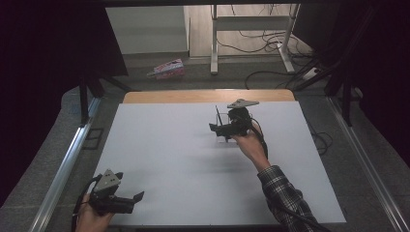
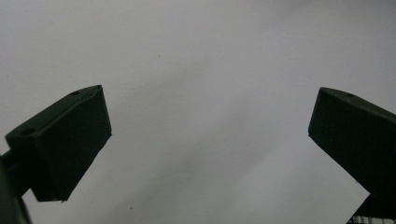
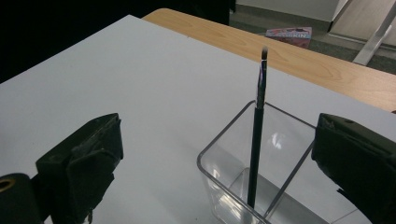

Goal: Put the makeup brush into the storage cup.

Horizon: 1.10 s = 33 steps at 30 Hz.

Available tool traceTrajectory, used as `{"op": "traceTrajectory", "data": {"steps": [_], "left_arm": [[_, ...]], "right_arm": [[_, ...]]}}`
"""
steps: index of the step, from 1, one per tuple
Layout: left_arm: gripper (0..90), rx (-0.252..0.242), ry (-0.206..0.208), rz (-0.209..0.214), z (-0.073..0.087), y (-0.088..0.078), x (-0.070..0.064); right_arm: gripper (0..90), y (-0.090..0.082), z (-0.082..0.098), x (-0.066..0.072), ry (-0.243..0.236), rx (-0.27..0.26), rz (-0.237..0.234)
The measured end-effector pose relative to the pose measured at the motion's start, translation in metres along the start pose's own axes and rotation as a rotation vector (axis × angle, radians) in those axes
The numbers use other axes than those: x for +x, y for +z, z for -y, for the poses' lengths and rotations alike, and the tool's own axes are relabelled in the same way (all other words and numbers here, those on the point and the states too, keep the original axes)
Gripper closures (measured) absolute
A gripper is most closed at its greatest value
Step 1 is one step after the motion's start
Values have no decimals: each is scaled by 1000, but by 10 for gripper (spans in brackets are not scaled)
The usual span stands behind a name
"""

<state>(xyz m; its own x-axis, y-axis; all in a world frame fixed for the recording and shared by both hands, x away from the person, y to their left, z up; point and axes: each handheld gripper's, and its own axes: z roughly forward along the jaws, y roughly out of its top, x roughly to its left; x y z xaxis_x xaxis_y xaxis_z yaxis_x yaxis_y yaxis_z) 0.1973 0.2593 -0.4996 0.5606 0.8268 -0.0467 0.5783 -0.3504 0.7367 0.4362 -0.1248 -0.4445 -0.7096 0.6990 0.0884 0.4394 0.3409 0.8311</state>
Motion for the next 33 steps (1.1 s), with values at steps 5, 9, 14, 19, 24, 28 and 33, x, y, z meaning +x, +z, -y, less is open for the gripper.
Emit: {"op": "traceTrajectory", "data": {"steps": [5,9,14,19,24,28,33], "left_arm": [[0,0,2,-2,0,0,0],[0,-1,2,-2,0,0,0],[0,-4,-1,-4,0,-1,0],[0,-11,-12,4,0,-1,0],[0,-12,-13,5,0,-1,0],[0,-12,-13,5,0,-1,0],[0,-9,-8,4,0,-1,0]], "right_arm": [[21,-4,1,2,-5,-1,0],[20,-6,1,3,-12,2,-1],[20,-11,4,7,-20,5,-3],[19,-17,10,8,-32,6,-8],[19,-20,17,9,-49,19,-4],[18,-20,19,8,-55,28,-3],[18,-21,24,8,-56,42,-7]]}}
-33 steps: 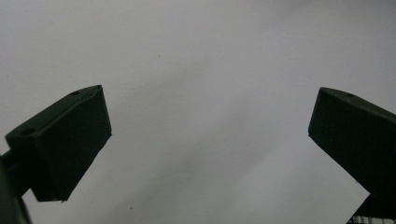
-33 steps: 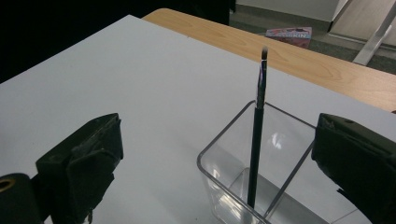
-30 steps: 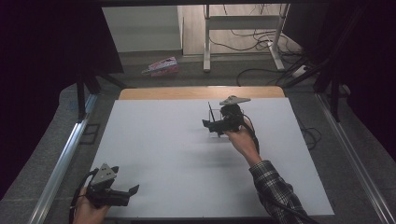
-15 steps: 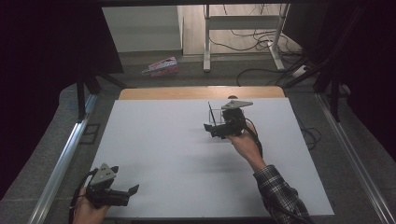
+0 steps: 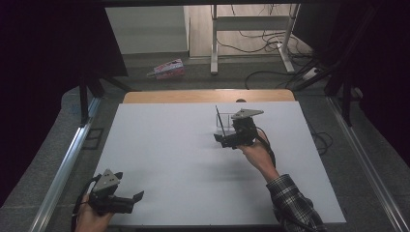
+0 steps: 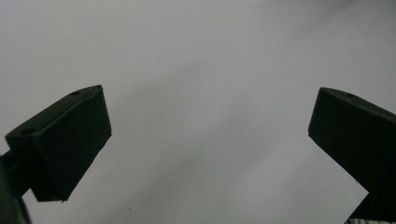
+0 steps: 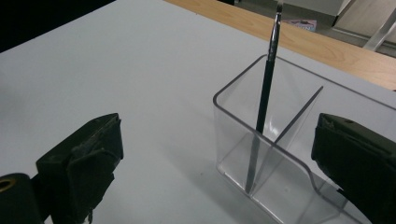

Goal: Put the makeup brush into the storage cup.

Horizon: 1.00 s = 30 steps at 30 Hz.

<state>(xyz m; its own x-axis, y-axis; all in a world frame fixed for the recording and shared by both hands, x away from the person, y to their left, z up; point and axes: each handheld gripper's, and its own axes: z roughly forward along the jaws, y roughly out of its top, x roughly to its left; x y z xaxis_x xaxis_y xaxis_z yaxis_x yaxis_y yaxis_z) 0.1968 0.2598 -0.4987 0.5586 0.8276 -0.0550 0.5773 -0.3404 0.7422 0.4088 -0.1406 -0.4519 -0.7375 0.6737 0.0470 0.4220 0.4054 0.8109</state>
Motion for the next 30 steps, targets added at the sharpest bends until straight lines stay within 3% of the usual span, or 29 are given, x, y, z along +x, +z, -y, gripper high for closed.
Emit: {"op": "traceTrajectory", "data": {"steps": [30], "left_arm": [[0,5,9,-4,0,0,-1]], "right_arm": [[16,-20,8,13,-33,14,-19]]}}
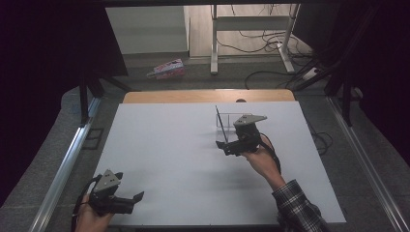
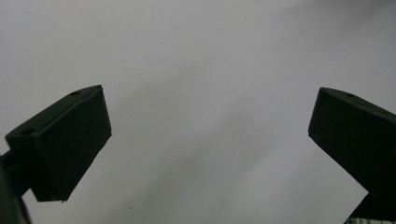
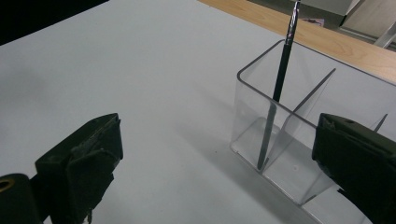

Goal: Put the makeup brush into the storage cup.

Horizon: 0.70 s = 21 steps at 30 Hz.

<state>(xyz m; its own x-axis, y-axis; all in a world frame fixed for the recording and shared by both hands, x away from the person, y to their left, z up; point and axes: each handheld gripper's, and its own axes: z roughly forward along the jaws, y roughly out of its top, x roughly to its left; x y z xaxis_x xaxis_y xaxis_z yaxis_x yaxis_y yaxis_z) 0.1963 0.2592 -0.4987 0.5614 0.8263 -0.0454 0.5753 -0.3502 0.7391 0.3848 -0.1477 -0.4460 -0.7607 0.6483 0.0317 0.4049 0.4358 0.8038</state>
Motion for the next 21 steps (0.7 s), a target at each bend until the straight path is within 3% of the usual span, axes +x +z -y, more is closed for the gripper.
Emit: {"op": "traceTrajectory", "data": {"steps": [21], "left_arm": [[0,2,-2,1,0,0,0]], "right_arm": [[16,-18,8,10,-28,17,-12]]}}
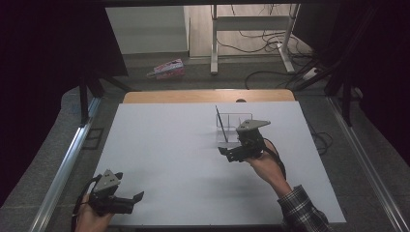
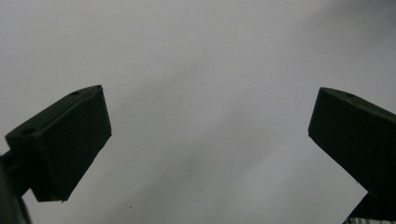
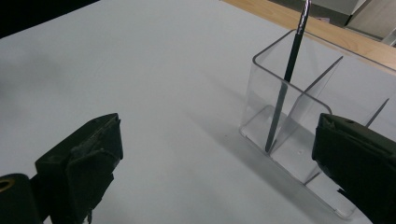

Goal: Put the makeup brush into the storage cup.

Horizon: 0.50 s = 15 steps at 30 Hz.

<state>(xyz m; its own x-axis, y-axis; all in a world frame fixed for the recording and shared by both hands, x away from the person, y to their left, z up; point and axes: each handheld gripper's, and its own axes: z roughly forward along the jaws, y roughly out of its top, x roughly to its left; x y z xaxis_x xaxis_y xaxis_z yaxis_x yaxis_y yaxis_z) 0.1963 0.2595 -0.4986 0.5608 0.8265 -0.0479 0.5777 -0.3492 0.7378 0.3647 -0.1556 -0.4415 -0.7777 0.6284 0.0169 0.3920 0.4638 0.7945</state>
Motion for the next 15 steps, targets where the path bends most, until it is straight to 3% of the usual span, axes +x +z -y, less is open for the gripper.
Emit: {"op": "traceTrajectory", "data": {"steps": [15], "left_arm": [[0,-1,-2,-1,0,0,0]], "right_arm": [[16,-14,10,4,-3,0,4]]}}
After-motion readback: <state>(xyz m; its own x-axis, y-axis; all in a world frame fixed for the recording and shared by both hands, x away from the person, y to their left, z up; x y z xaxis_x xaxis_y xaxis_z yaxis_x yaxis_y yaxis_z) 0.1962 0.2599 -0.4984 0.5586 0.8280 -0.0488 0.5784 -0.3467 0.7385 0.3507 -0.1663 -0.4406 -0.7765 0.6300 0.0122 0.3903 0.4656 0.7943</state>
